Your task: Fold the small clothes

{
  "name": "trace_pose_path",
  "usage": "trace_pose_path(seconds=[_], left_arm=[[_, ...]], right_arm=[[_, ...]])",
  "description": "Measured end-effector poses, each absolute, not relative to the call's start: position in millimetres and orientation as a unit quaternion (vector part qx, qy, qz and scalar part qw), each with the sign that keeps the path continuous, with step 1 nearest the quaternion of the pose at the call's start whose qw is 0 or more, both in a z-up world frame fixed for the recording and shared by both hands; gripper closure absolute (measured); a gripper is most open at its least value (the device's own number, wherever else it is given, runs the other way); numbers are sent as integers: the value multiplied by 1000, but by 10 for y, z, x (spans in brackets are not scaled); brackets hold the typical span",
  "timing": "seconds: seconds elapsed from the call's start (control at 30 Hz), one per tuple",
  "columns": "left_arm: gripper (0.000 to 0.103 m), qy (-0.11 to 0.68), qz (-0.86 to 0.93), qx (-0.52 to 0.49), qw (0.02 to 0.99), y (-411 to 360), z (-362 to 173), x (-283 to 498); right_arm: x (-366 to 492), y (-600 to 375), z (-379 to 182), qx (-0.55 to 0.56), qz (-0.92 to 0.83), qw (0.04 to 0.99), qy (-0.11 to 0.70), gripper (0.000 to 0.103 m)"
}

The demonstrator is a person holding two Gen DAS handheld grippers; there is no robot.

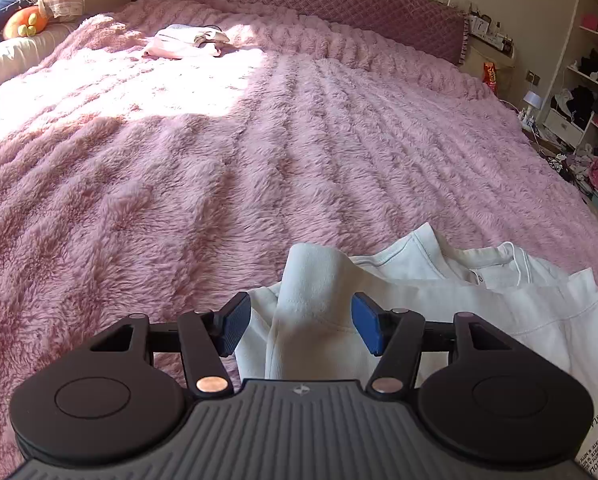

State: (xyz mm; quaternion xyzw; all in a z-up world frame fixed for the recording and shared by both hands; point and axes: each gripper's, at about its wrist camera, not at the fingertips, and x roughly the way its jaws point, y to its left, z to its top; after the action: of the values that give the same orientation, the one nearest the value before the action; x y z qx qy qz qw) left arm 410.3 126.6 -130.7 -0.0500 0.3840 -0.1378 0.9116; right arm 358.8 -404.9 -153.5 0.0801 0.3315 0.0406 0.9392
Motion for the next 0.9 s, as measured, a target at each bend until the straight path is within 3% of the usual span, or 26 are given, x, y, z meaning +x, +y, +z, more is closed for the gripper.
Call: trace_pose_path(seconds=[0.27,0.33,0.4,0.43,0.47,0.5,0.77,0.9], left_arm=[[35,405,-145,-71,900,1168,-1462,4339],[36,409,-149,-80,897,1175,-1491,4365],[46,408,-152,-78,897,1175,-1507,4373],[62,405,-151,-71,899,1167,-1508,4369],[86,403,-152,-64,900,1157,-1507,4364],[90,402,-154,-62,901,1154,-1504,4362],[93,311,-133,-109,935,1258,-1294,4208],[93,340,-109,-140,924,1344,-1383,4380]], right_arm=[[3996,-3921,-1725,66,44,934,348,46],[4040,-3885,-1767,64,41,934,350,51],[4080,-3861,-1803,63,45,931,357,92],[4100,-3857,-1832,64,49,928,364,96],[4098,-3854,-1843,62,50,928,364,96],[4079,-3847,-1840,60,48,930,361,97],[3972,-3939,-1657,72,28,946,316,100],[4010,-3933,-1627,68,11,948,310,101]])
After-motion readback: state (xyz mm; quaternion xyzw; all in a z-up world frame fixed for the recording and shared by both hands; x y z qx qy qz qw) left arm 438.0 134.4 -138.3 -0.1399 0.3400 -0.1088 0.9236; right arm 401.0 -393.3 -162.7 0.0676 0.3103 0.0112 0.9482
